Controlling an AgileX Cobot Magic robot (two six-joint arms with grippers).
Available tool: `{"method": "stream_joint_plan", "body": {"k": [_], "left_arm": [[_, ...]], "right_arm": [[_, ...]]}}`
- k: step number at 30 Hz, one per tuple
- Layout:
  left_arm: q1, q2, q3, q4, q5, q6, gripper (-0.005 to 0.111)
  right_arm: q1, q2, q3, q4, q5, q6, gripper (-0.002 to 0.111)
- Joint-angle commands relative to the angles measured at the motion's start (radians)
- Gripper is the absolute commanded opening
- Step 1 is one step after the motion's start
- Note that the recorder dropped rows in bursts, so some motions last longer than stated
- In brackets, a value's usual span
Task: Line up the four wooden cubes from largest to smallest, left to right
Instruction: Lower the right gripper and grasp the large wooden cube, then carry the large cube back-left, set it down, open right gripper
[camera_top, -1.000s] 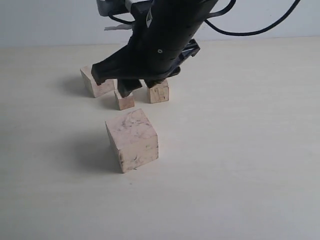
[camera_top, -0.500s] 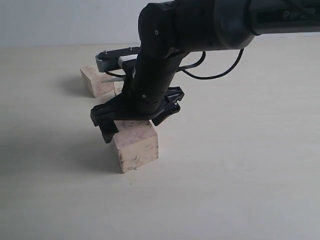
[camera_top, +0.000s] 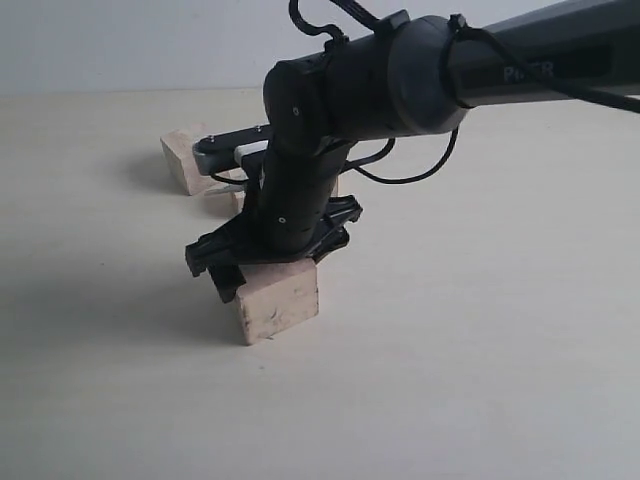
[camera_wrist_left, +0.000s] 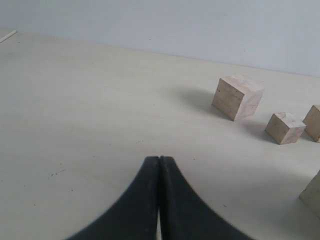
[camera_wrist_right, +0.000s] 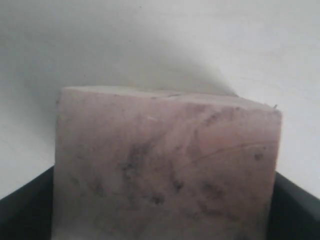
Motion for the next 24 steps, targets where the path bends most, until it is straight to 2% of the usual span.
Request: {"method": "stream_joint_plan", "body": {"k": [1,2,10,12,15,18,24], "left_arm": [[-0.001,-0.004,0.004,-0.005,-0.008,0.005,0.0],[-0.001,-0.004,0.004,-0.005,-0.008,0.005,0.0],[-0.001,-0.004,0.004,-0.005,-0.008,0.005,0.0],[-0.001,-0.004,0.004,-0.005,-0.008,0.005,0.0],[-0.001,-0.004,0.004,-0.005,-0.008,0.005,0.0],[-0.001,-0.004,0.004,-0.005,-0.008,0.005,0.0],[-0.001,-0.004,0.004,-0.005,-0.008,0.005,0.0]], "right_arm": [[0.001,-0.019,-0.02,-0.011,-0.014,-0.071,0.007],[0.001,-0.021,-0.032,-0.002,-0.014,-0.127,0.001],[0.001,-0.009,-0.242,0.019,0.027,-0.573,0.0],[0.001,0.031,-0.312,0.042,0.091,-0.705,0.0],[0.001,0.109,-0.409,0.149,0.167,-1.058,0.0],[-0.017,0.181,-0.477,0.11,0.186,-1.067,0.0],[-0.046,0.25,-0.493,0.114,0.209,-1.148,0.0]]}}
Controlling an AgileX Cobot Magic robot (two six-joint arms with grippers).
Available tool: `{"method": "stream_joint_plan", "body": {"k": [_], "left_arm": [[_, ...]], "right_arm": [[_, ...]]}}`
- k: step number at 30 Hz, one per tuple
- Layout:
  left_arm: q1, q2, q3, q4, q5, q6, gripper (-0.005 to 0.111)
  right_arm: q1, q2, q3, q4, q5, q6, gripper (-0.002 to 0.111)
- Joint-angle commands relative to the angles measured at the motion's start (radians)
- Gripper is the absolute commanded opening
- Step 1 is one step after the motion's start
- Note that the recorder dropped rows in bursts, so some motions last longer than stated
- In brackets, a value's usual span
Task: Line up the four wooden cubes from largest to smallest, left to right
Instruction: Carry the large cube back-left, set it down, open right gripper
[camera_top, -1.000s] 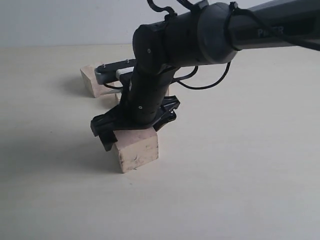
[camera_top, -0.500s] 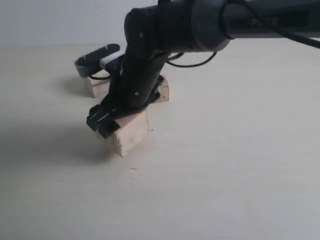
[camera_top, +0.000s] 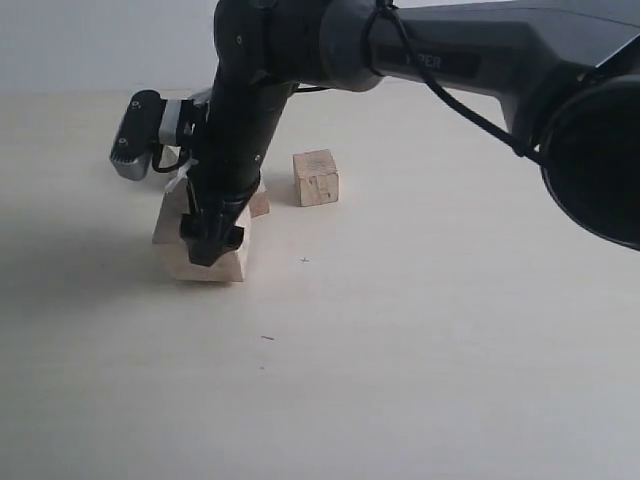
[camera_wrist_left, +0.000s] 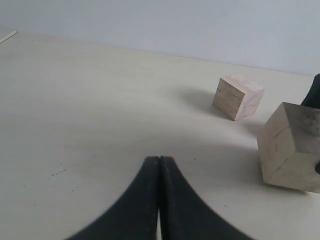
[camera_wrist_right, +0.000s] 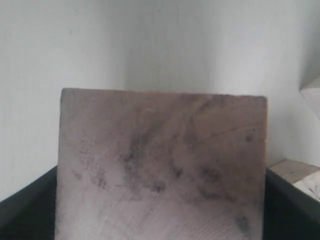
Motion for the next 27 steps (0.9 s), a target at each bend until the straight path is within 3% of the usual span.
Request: {"method": "stream_joint_plan", "body": {"k": [1,13,16,19,21,26,27], "left_arm": [[-0.001,-0.004,0.004,-0.005,-0.008,0.001,0.0],[-0.001,-0.004,0.004,-0.005,-0.008,0.001,0.0],[-0.001,-0.004,0.004,-0.005,-0.008,0.001,0.0],[-0.001,-0.004,0.004,-0.005,-0.008,0.001,0.0],[-0.001,-0.004,0.004,-0.005,-0.008,0.001,0.0],[-0.001,-0.004,0.004,-0.005,-0.008,0.001,0.0],[-0.001,-0.004,0.004,-0.005,-0.008,0.001,0.0]], "right_arm": [[-0.008,0.024,-0.014,0.012,0.009,-0.074,0.0],[-0.008,0.038,-0.014,0.05,0.015,-0.12,0.0],[-0.008,0.038,-0.014,0.05,0.013,-0.12,0.006],[-0.008,0.038,-0.014,0.05,0.011,-0.12,0.022],[-0.008,0.038,-0.014,0.05,0.003,-0.12,0.042],[-0.008,0.036,-0.014,0.046,-0.054,-0.097,0.105],[-0.008,0.036,-0.014,0.041,-0.061,-0.083,0.104]]}}
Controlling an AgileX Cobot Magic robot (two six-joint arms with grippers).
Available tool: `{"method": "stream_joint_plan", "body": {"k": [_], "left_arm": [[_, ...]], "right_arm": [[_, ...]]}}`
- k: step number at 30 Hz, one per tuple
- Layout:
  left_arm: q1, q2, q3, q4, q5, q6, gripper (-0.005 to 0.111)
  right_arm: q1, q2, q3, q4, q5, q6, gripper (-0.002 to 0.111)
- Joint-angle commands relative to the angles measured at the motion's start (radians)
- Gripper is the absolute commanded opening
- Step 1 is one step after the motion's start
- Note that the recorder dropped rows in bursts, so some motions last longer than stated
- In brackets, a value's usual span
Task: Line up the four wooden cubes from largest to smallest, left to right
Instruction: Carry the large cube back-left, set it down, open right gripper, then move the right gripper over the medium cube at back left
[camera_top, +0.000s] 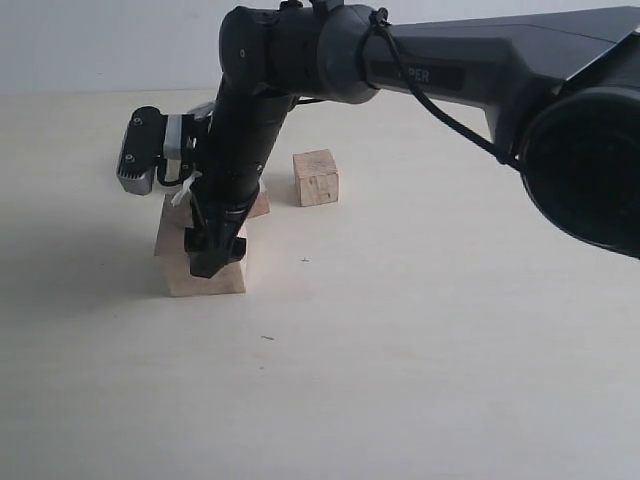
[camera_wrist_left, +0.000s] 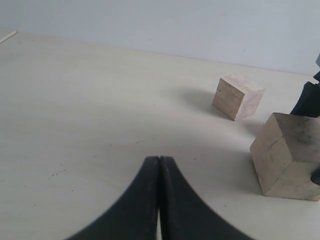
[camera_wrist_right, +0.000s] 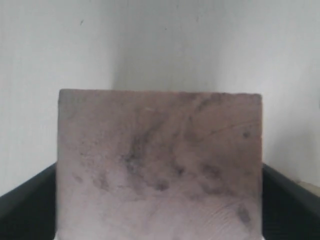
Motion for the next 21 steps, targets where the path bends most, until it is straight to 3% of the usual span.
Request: {"method": "stream_joint_plan", "body": {"k": [1,16,21], "left_arm": [[-0.001,-0.004,0.004,-0.005,-0.008,0.001,0.0],[-0.001,-0.004,0.004,-0.005,-0.008,0.001,0.0],[-0.001,-0.004,0.004,-0.005,-0.008,0.001,0.0]], "right_arm": [[-0.001,0.002,-0.005,-0.014,-0.054,0.026,0.104],[-0.001,-0.129,-0.005,-0.018,-0.023,0.088,0.104],[-0.001,-0.188,-0.005,-0.061,-0.099,0.271,0.104]]}}
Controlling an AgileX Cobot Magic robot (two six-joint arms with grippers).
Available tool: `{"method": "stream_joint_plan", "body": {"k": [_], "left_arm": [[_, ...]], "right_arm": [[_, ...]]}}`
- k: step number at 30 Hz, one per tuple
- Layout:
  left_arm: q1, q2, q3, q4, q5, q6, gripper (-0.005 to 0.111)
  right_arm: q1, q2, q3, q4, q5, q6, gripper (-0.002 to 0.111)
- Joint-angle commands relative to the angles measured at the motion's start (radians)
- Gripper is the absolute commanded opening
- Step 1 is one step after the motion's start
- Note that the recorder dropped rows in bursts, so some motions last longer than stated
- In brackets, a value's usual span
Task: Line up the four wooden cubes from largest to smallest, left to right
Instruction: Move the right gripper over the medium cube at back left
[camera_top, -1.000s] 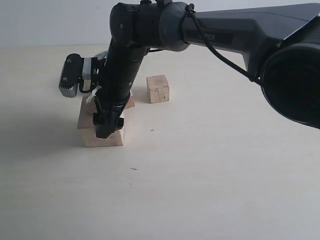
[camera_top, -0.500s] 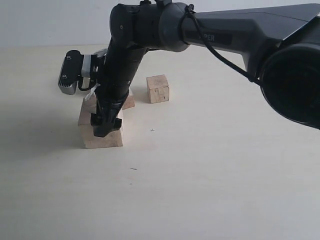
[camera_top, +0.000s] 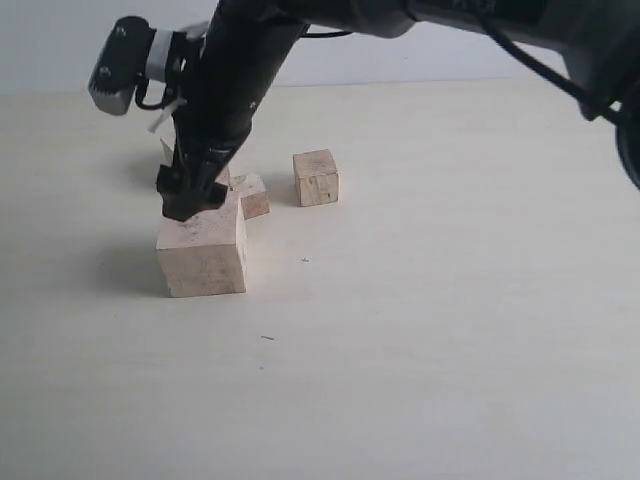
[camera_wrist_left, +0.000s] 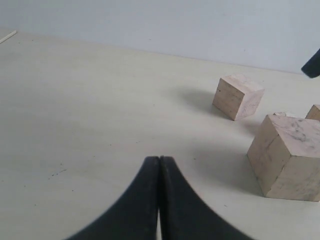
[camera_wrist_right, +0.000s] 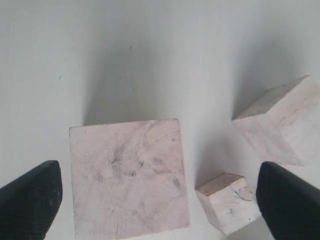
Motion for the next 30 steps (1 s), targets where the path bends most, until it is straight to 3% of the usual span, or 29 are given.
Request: {"method": "stream_joint_plan", "body": {"k": [1,5,8,15,24,30], "left_arm": [[-0.001,-0.004,0.004,-0.005,-0.008,0.001,0.0],[-0.001,-0.004,0.004,-0.005,-0.008,0.001,0.0],[-0.001,-0.004,0.004,-0.005,-0.008,0.001,0.0],[-0.001,-0.004,0.004,-0.005,-0.008,0.001,0.0],[-0.001,-0.004,0.004,-0.005,-0.008,0.001,0.0],[-0.001,-0.004,0.004,-0.005,-0.008,0.001,0.0]], "right_arm": [[-0.001,-0.05,-0.005,-0.062,-0.088,0.216,0.103],[-0.001,-0.051,-0.005,-0.206,-0.148,0.503,0.099],[-0.001,-0.041,-0.005,-0.261,-0.162,0.595,0.097],[-0.001,-0.023,-0.005,-0.299,-0.189,0.672,0.096],[-0.005,0.018,-0.005,-0.332,-0.491,0.78,0.096],[-0.03,0.126,-0.049,-0.331,-0.526,0.814,0.096]]}}
